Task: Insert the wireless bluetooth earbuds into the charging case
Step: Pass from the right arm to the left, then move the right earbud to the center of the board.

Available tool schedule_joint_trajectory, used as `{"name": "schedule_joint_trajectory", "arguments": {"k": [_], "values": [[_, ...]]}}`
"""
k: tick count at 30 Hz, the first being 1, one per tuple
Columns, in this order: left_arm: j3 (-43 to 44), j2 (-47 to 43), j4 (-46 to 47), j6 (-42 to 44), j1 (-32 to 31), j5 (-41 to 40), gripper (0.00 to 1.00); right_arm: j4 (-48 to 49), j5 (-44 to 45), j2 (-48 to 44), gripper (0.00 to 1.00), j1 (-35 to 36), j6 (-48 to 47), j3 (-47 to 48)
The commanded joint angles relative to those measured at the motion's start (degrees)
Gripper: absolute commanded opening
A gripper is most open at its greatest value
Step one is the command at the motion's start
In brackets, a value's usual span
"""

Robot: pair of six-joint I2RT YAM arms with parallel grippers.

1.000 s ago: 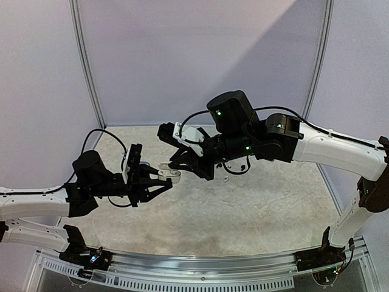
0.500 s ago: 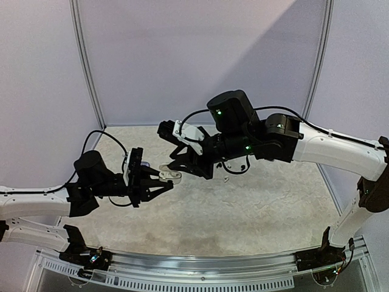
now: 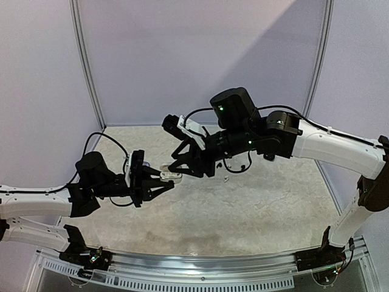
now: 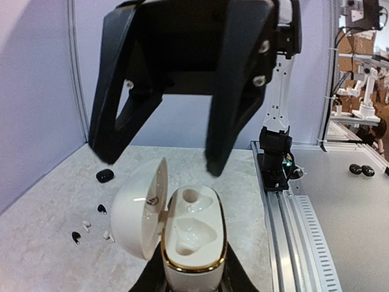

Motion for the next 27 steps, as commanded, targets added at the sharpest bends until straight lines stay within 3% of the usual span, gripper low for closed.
{"name": "schedule_joint_trajectory", "arguments": {"k": [1,5,7,10,12,14,17,27], "values": [[-3.05,0.24,2.16,-10.91,-0.12,-5.51,0.0,0.73,-5.89,1.69,0.48,-1.26,3.92,3.27],[-4.86,0.34,3.97,-11.24,-0.12,-7.91,0.0,3.43,-6.15,1.32,0.54,-4.23,11.07,4.49],[-5.33,0.5,4.32,-10.05,-0.12,-8.85,0.0,3.68,-1.86,1.14,0.56,-6.69,16.71,4.97],[-5.9,0.12,4.27,-7.41,-0.12,-10.49,0.0,-1.63,14.38,1.19,0.58,-9.97,28.46,5.63],[-6.01,-0.42,3.6,-5.77,0.01,-11.53,0.0,-11.52,28.33,2.58,0.58,-11.58,37.65,6.66],[-6.09,-0.96,3.29,-4.7,0.18,-11.86,0.0,-20.25,34.37,4.22,0.58,-13.23,44.67,6.45],[-6.27,-1.3,3.41,-4.44,0.4,-11.62,0.0,-25.27,33.33,8.22,0.59,-15.46,48.83,7.01],[-6.71,-1.65,3.47,-3.21,0.99,-10.86,0.0,-34.01,31.92,24.97,0.63,-19.76,47.18,12.57]]}}
